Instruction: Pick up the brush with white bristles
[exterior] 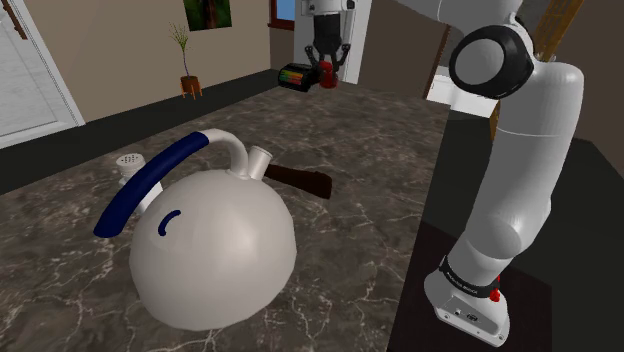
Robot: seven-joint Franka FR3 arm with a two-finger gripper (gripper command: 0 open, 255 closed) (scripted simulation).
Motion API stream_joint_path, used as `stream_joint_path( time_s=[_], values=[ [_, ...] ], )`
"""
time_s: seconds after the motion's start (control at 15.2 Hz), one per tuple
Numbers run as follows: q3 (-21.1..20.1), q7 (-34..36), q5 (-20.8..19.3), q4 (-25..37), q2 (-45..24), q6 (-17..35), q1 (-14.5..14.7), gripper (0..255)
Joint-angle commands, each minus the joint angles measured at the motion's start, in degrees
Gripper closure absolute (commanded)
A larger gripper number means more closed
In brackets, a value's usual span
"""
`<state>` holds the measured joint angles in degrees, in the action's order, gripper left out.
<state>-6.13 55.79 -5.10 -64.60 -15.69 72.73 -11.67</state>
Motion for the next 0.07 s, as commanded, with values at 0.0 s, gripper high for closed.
stream_joint_path(
  time_s=[0.0],
  values=[
    [0.0,0.0,-0.1,1.0,-0.4,-0.7,0.1,255]
  ],
)
